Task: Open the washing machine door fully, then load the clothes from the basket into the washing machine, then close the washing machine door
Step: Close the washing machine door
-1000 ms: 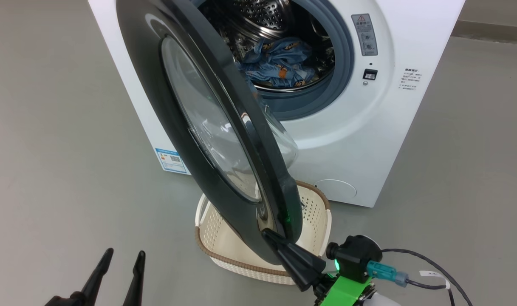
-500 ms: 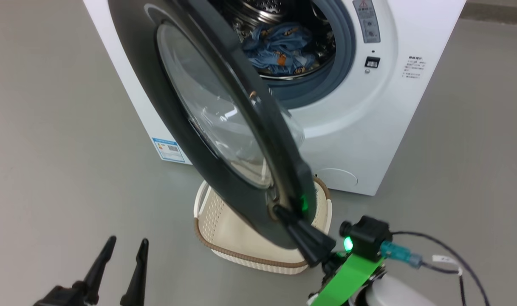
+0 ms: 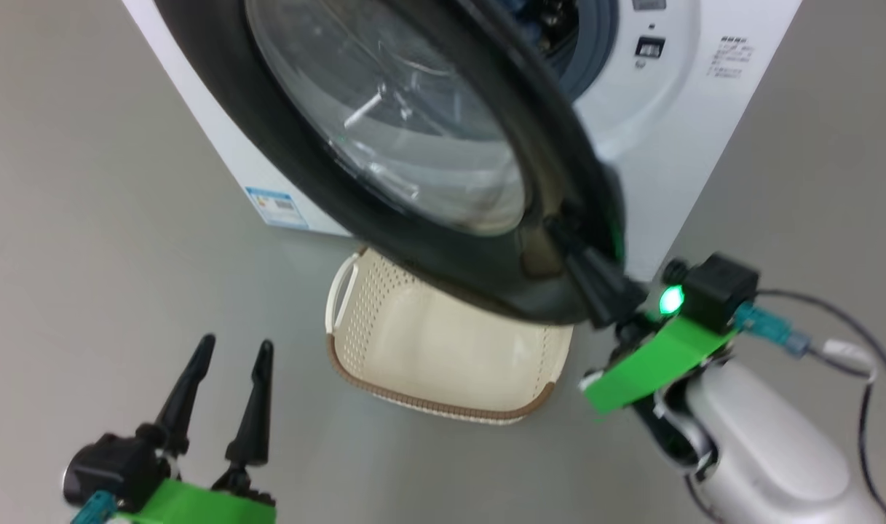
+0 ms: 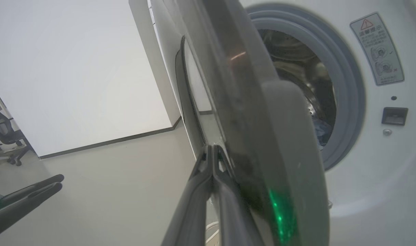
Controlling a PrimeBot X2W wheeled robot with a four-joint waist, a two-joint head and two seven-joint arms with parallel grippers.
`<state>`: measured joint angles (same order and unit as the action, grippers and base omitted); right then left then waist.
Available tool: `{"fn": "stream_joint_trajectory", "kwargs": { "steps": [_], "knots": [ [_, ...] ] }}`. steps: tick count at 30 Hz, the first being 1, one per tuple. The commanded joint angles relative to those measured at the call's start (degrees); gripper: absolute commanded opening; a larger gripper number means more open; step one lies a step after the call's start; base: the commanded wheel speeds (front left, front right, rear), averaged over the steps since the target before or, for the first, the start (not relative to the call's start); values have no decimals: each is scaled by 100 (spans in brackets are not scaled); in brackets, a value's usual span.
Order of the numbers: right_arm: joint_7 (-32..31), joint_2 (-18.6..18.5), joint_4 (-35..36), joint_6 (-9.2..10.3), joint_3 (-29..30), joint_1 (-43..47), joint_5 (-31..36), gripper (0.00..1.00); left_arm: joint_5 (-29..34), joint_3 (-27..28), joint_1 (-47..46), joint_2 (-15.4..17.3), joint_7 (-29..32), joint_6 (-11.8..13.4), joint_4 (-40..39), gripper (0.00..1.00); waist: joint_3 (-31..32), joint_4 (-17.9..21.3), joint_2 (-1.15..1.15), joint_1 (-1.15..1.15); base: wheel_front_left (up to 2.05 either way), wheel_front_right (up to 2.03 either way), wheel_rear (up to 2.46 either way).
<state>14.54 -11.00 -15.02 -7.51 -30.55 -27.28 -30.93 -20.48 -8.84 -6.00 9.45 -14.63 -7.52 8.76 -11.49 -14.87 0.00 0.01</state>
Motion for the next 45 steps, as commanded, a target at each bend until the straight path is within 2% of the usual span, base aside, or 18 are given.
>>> {"fn": "stream_joint_trajectory", "kwargs": {
  "steps": [1,22,35,45],
  "knots": [
    [46,-24,80,2,83,-231,86,0,87,143,-271,46,-37,3,-204,100,-280,-69,0,-1,0,0,0],
    [46,-532,-504,2,1339,-1762,296,0,14,-408,-1127,-250,-37,3,-378,100,-1205,-829,0,-1,0,0,0],
    [46,-364,-640,2,2348,-2252,397,0,0,-522,-1327,-316,-37,3,-385,100,-1449,-972,0,-1,0,0,0],
    [46,-257,-618,2,2102,-1911,426,0,3,-472,-1294,-251,-37,3,-242,100,-1209,-835,0,-1,0,0,0]
  ]
}}
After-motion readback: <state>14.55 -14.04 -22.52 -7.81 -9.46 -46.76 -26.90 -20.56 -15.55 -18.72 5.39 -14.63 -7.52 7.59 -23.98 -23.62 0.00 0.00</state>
